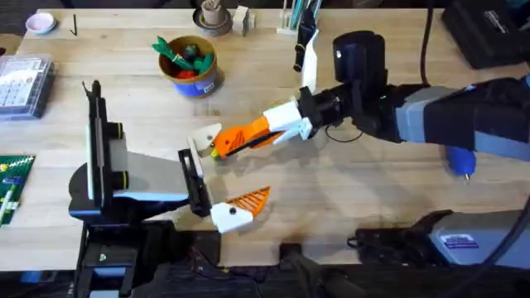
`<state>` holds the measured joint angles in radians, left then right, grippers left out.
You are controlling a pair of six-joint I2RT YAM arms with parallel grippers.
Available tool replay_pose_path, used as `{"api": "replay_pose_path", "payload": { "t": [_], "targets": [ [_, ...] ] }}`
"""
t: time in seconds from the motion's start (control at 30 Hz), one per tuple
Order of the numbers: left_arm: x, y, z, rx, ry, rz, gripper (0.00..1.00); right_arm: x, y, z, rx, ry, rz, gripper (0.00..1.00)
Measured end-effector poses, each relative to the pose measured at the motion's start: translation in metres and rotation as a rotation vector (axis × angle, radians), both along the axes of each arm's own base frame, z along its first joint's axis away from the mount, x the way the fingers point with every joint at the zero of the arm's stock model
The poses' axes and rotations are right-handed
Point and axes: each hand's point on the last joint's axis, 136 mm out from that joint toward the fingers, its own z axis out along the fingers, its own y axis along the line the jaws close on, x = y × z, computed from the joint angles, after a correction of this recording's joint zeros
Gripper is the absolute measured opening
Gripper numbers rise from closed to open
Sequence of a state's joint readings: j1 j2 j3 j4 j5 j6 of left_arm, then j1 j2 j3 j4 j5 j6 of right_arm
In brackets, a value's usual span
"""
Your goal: Pick up the gripper from the table and insert it into the empty holder that is missing its gripper. Then pick up a screw, insert it into the mounting hole, and use the screwdriver to tighten it. Finally, clean up the table by picking up the vegetable and placing it into the bucket.
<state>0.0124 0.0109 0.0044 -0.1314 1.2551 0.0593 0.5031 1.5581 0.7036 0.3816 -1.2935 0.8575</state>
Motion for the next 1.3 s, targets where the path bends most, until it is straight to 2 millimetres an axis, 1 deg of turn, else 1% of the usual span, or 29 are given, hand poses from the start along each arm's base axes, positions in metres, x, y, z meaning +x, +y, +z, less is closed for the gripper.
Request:
{"api": "replay_pose_path", "payload": {
  "t": [0.27,0.6,0.73,0.8,0.87,1.07,1.3],
  "targets": [
    [0.01,0.004,0.0,0.002,0.006,0.059,0.993,0.002,0.012,-0.003,-0.049,0.048,-0.049,0.007],
    [0.014,0.007,0.0,0.002,0.009,0.089,0.992,0.007,0.017,-0.004,-0.047,0.031,-0.073,0.007],
    [0.012,0.005,0.0,0.001,0.01,0.074,0.993,0.011,0.026,-0.009,-0.017,0.013,-0.059,0.007],
    [0.008,0.003,0.0,-0.002,0.015,0.048,0.993,0.012,0.032,-0.011,0.003,0.002,-0.047,0.007],
    [0.008,0.003,0.0,-0.002,0.016,0.049,0.993,0.011,0.035,-0.011,0.016,0.003,-0.037,0.007],
    [0.009,0.004,0.0,-0.003,0.019,0.054,0.993,0.011,0.037,-0.012,0.016,0.027,-0.034,0.007],
    [0.011,0.005,0.0,-0.001,0.017,0.067,0.993,0.012,0.041,-0.01,0.02,0.014,-0.048,0.007]
  ]
}}
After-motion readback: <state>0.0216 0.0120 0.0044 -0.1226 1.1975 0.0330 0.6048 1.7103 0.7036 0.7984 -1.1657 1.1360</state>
